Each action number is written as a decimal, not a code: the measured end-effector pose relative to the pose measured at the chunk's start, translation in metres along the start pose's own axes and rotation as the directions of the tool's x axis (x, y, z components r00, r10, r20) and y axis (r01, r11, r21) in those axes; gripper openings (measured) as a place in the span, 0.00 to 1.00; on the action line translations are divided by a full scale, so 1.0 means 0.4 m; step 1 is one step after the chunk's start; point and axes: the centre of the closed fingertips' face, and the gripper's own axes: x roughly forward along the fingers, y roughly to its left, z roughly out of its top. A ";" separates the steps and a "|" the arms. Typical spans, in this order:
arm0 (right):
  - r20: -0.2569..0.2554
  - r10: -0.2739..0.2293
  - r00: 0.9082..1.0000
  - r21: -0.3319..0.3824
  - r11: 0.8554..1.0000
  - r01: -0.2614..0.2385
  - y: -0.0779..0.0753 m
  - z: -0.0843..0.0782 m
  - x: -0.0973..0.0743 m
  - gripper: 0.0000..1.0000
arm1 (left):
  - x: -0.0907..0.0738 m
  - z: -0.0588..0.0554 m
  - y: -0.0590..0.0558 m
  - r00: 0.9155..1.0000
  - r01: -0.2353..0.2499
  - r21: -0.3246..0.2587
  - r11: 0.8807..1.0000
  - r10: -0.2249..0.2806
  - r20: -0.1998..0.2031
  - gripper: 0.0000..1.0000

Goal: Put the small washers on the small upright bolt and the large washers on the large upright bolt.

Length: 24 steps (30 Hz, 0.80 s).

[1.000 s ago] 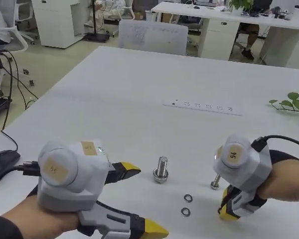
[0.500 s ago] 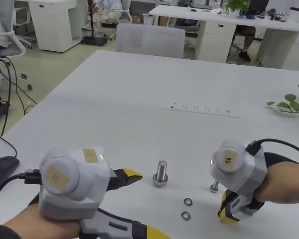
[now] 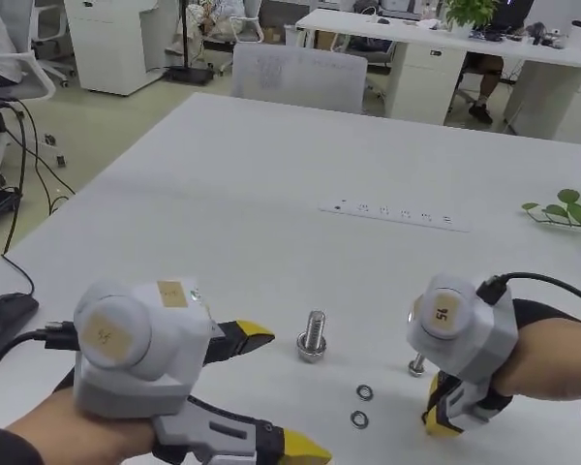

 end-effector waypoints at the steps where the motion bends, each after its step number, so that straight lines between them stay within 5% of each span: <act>1: 0.001 -0.001 1.000 0.003 1.000 0.001 0.000 0.000 0.000 0.13 | 0.000 -0.001 0.000 1.000 0.000 0.000 1.000 0.000 0.000 0.77; 11: 0.030 -0.003 1.000 0.037 0.999 0.002 -0.004 -0.001 0.001 0.13 | 0.007 -0.001 0.002 1.000 0.011 0.004 1.000 -0.011 0.008 0.77; 24: 0.006 -0.011 1.000 0.038 0.999 0.010 -0.006 -0.011 0.000 0.13 | 0.016 -0.006 0.000 1.000 0.024 0.008 1.000 -0.024 0.012 0.77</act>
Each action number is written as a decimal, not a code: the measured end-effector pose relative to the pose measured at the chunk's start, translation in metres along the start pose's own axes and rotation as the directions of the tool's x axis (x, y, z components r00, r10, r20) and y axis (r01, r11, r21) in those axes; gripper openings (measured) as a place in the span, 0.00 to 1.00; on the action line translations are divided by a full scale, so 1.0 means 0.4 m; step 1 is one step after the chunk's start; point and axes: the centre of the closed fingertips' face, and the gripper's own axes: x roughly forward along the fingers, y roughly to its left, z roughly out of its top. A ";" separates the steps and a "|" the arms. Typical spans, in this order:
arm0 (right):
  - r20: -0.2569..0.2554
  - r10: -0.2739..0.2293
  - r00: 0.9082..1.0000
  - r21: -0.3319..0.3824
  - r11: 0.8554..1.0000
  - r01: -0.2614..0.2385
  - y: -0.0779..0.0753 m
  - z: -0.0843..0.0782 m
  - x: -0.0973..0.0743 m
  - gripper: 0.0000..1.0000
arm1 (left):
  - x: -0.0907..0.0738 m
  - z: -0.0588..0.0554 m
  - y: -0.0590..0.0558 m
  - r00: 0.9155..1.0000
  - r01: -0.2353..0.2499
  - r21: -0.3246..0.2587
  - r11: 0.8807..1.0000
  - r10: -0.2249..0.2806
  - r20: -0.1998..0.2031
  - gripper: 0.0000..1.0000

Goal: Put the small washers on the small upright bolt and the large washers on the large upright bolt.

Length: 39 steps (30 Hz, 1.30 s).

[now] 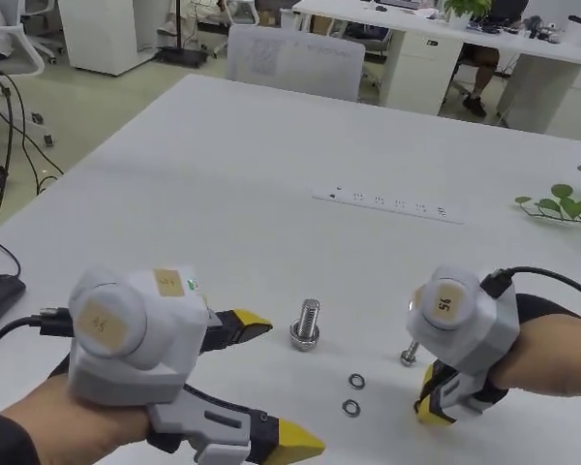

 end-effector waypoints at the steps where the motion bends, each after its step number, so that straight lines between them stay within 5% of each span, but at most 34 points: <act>1: -0.001 -0.001 1.000 0.000 1.000 0.001 -0.001 -0.003 -0.001 0.13 | 0.000 0.000 0.001 1.000 0.000 0.000 1.000 0.000 0.000 0.77; 10: 0.018 -0.014 1.000 0.026 1.000 0.014 -0.011 -0.003 -0.040 0.13 | 0.006 0.000 0.001 1.000 0.004 -0.001 1.000 -0.004 0.001 0.77; 26: 0.073 -0.109 0.991 0.041 0.993 0.106 -0.066 0.025 -0.164 0.13 | 0.010 0.002 -0.006 1.000 0.016 -0.002 1.000 -0.016 0.005 0.77; 39: 0.098 -0.155 0.983 0.031 0.988 0.153 -0.115 0.063 -0.199 0.13 | 0.007 0.001 -0.008 1.000 0.015 -0.001 1.000 -0.015 0.008 0.77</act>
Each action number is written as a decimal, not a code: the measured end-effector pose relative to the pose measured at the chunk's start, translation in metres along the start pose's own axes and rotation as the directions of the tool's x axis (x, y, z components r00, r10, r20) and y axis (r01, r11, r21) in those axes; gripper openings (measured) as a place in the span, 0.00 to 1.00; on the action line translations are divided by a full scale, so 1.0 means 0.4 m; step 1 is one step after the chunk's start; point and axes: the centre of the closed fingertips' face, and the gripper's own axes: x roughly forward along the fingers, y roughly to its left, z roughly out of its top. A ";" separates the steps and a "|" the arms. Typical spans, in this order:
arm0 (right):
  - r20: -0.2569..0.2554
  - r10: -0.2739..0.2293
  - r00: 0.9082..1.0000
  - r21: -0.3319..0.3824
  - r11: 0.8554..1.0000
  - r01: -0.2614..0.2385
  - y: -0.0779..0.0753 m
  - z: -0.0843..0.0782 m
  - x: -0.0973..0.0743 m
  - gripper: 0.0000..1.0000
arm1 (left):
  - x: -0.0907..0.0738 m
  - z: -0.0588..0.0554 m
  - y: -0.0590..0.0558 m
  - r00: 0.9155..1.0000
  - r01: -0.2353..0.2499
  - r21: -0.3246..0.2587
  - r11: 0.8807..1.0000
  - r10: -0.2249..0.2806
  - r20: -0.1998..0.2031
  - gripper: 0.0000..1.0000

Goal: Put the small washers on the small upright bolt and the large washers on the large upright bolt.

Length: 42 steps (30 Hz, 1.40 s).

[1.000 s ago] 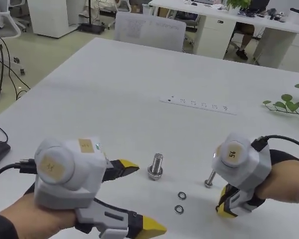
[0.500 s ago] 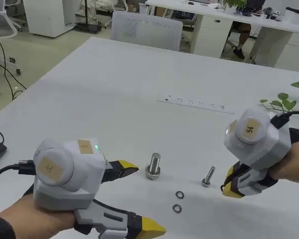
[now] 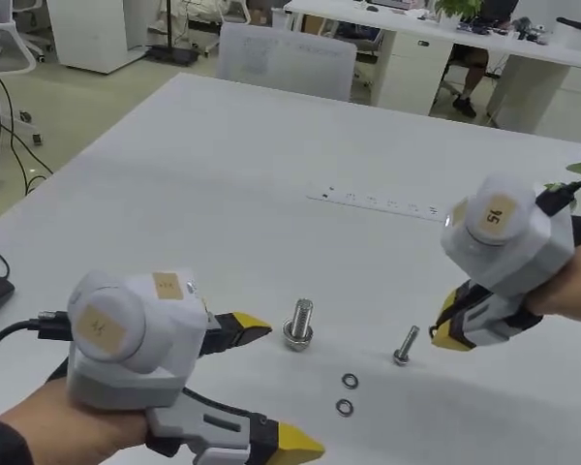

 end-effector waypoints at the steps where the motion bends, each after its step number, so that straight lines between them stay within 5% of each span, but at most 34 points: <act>1: 0.001 0.000 1.000 -0.002 1.000 0.000 -0.005 0.004 0.001 0.13 | -0.001 0.000 0.000 1.000 -0.001 0.000 1.000 0.001 0.000 0.77; 42: -0.044 0.046 0.998 -0.062 0.997 -0.048 -0.022 0.017 0.059 0.13 | -0.001 0.000 0.008 1.000 -0.016 -0.017 1.000 0.016 0.002 0.76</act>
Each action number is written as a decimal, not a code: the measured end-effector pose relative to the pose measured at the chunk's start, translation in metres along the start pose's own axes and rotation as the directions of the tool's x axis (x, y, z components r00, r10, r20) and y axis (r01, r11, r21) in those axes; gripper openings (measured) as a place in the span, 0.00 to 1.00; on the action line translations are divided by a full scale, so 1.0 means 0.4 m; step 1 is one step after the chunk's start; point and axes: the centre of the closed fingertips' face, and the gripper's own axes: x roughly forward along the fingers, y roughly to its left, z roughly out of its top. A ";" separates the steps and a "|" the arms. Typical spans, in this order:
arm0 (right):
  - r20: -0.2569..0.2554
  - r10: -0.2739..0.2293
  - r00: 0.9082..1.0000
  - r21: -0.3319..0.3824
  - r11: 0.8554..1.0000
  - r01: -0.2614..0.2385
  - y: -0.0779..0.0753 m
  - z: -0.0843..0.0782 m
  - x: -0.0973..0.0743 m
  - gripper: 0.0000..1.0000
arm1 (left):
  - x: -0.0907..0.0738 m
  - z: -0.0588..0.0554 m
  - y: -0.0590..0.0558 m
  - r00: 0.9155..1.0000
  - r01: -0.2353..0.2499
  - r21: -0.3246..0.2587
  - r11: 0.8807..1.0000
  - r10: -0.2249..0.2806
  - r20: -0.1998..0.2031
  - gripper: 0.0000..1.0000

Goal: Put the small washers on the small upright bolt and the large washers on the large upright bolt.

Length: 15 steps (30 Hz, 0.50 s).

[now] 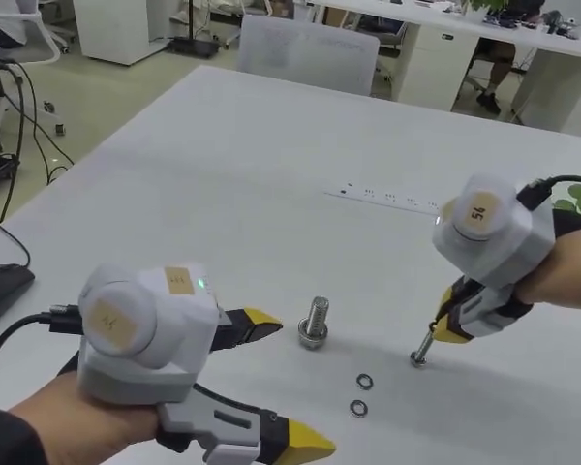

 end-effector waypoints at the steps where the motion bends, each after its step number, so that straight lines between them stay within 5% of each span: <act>1: 0.000 0.001 1.000 0.000 1.000 -0.001 0.000 0.001 0.000 0.13 | 0.000 0.000 0.000 1.000 0.000 0.000 1.000 0.000 0.000 0.76; 15: -0.008 0.012 1.000 0.005 1.000 -0.012 0.004 0.000 0.015 0.13 | -0.002 -0.003 0.004 1.000 -0.002 -0.003 1.000 0.002 -0.002 0.76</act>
